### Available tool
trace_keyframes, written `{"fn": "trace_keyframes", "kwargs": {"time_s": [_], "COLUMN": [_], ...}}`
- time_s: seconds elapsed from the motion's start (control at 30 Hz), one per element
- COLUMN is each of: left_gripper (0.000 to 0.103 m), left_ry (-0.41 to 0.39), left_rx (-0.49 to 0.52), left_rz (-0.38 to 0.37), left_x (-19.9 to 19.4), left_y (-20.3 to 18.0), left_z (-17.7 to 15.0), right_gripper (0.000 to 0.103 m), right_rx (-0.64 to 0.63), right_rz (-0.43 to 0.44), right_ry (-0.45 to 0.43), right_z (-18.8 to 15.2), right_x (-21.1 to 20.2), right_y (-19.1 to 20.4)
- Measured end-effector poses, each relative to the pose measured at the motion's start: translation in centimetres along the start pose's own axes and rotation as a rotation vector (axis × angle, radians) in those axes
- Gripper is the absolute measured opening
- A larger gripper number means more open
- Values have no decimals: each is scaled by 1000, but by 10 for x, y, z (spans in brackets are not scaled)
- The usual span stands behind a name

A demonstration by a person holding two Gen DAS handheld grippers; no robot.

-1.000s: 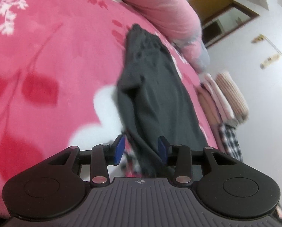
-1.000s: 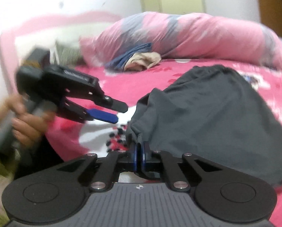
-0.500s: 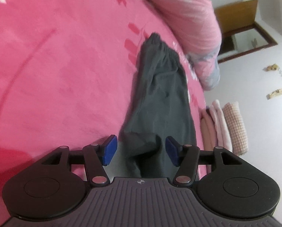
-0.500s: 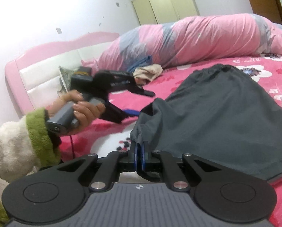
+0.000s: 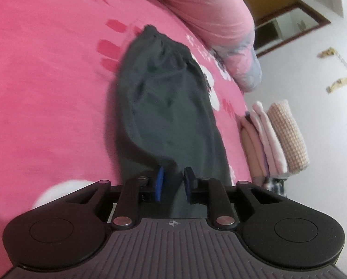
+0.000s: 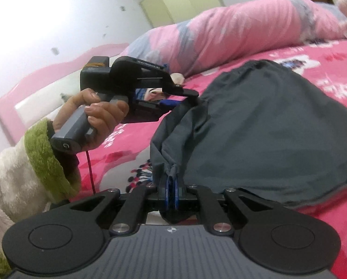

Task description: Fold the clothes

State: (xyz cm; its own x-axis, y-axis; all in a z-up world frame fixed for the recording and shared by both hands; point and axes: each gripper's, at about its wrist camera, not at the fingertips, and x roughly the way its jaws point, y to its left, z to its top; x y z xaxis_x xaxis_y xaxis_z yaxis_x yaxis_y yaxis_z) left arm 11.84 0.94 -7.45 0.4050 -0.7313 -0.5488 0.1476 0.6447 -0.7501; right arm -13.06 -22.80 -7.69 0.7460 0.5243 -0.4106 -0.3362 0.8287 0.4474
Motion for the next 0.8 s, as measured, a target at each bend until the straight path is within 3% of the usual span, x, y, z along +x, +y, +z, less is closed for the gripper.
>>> {"fn": "trace_keyframes", "kwargs": {"time_s": [0.2, 0.37, 0.57, 0.7, 0.8], "left_gripper": [34, 35, 35, 35, 35], "left_ry": [32, 79, 94, 108, 133], "left_rx": [3, -12, -17, -5, 3], "left_rz": [-64, -65, -92, -101, -104], "left_x": [30, 48, 51, 53, 54], "left_y": [0, 11, 17, 18, 20], "left_z": [-3, -5, -7, -6, -5], "right_gripper": [5, 7, 8, 8, 8], "right_rx": [116, 167, 13, -139, -251], "right_rz": [-17, 0, 10, 8, 51], "right_ry": [9, 44, 126, 24, -15], "right_z": [-6, -9, -1, 30, 53], "right_x": [-5, -8, -35, -46, -21], "right_y": [-15, -22, -12, 2, 19]}}
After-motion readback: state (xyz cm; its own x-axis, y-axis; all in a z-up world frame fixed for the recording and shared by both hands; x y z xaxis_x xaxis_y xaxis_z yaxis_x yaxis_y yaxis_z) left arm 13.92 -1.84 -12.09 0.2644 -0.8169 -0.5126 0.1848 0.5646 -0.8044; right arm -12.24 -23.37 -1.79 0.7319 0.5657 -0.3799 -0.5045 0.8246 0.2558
